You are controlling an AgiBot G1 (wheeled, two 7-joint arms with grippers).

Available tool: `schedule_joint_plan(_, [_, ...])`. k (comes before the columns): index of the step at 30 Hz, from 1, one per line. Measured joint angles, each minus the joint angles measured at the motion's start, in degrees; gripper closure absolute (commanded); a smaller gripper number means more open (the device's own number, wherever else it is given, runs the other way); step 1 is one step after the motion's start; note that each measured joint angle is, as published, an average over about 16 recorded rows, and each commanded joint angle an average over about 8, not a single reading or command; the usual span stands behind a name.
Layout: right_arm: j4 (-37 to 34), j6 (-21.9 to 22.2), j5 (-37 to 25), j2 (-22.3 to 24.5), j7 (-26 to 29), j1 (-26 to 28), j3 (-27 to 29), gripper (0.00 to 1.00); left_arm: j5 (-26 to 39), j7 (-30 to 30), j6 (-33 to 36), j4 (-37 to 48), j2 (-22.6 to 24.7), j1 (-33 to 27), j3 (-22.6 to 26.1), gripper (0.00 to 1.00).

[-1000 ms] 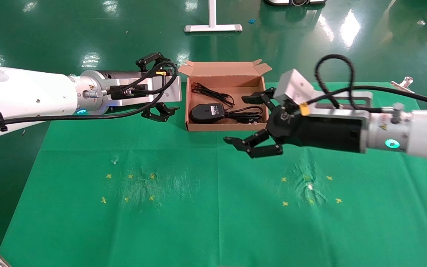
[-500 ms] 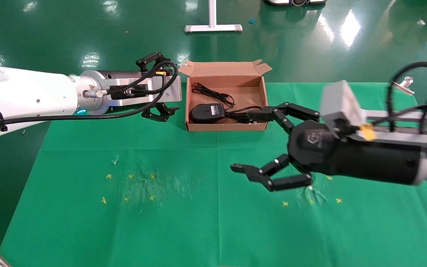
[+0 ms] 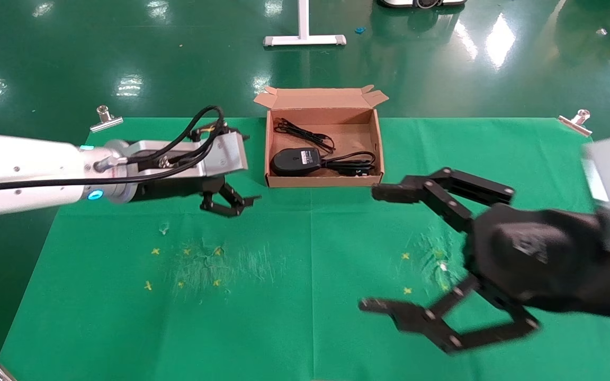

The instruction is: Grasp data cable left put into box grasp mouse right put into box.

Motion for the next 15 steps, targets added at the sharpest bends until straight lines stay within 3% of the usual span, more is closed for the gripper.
schedule_joint_plan(15, [0.6, -1.1, 2.2, 1.1, -0.2, -0.9, 0.5, 0.0, -17.4, 2.8, 10.8, -0.2, -4.7, 8.9, -12.1, 0.0])
